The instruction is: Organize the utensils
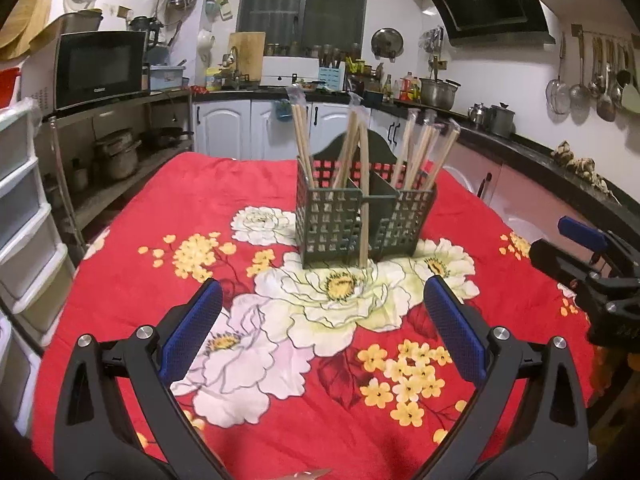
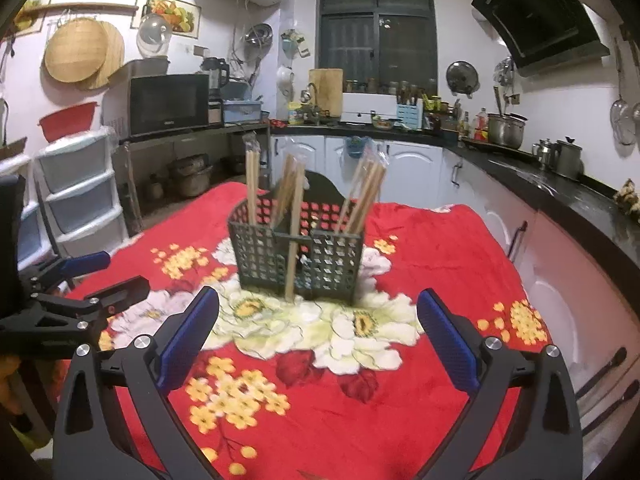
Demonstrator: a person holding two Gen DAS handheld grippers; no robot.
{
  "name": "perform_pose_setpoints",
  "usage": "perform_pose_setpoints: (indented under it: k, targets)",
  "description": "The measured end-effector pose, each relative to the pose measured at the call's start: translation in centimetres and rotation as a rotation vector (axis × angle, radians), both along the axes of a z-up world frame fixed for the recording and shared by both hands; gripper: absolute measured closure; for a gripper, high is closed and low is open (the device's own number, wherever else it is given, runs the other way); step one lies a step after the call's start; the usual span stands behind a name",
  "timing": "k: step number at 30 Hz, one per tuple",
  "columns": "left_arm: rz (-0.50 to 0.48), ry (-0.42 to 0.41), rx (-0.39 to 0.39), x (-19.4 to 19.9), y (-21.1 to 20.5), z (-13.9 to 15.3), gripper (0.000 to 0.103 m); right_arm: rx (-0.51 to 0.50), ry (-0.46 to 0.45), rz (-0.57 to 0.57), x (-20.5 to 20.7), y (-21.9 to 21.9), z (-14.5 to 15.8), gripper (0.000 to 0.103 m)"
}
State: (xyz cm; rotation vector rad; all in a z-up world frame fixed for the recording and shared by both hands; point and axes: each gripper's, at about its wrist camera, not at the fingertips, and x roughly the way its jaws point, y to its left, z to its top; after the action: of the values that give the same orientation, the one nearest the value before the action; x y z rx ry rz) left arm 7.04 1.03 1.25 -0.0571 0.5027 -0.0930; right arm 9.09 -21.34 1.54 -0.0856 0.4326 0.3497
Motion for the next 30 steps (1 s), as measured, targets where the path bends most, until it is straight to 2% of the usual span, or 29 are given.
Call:
perform_pose_setpoints:
  k: [6, 8, 12, 17, 22, 30]
  targets:
    - [0.024, -0.024, 0.022, -1.2, -0.8, -1.1, 0.01, 0.048, 0.047, -0.052, -0.5, -1.3, -2.9, 0.006]
    - [0.038, -0.045, 0.016, -1.5, -0.8, -1.3, 0.01, 0.056, 0.018, -0.082, -1.0, -1.9, -3.5, 0.006]
    - [0.052, -0.109, -0.006, -2.2, -0.7, -1.5, 0.01, 0.051, -0.113, -0.123, -2.7, -2.4, -3.6, 0.006]
    - [0.056, -0.183, -0.014, -2.9, -0.7, -1.4, 0.01, 0.097, -0.231, -0.131, -4.1, -2.9, -3.4, 0.006]
    - [0.047, -0.194, -0.021, -3.2, -0.7, -1.9, 0.01, 0.121, -0.27, -0.123, -4.8, -3.1, -3.5, 0.006]
    - [0.063, -0.19, 0.0, -3.4, -1.0, -2.8, 0.01, 0.106, -0.258, -0.107, -4.9, -2.7, -3.7, 0.006]
